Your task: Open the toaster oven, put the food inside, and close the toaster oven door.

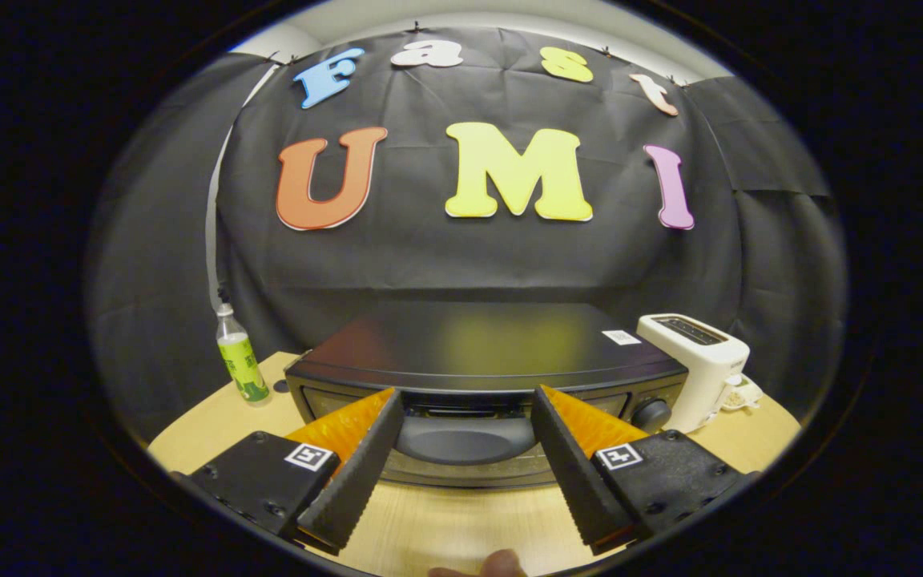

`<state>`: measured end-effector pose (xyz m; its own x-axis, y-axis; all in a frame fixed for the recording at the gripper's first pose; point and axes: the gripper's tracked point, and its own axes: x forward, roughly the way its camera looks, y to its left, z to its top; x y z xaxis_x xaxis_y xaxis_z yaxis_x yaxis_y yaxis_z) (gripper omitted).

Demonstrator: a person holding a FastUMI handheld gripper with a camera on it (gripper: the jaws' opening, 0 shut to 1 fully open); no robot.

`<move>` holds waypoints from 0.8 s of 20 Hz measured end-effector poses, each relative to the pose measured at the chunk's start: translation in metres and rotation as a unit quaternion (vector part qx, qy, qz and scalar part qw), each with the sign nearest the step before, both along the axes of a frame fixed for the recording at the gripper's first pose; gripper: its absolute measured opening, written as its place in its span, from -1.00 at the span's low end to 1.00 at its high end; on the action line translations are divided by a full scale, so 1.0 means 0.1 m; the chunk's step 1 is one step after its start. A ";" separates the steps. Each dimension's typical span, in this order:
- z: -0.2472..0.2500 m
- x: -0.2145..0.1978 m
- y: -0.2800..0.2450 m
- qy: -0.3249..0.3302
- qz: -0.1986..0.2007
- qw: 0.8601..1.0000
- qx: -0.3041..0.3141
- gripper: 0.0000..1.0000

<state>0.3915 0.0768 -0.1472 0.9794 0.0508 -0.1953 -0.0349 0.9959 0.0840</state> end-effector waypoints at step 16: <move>-0.27 -0.52 0.02 0.031 0.023 0.999 0.000 1.00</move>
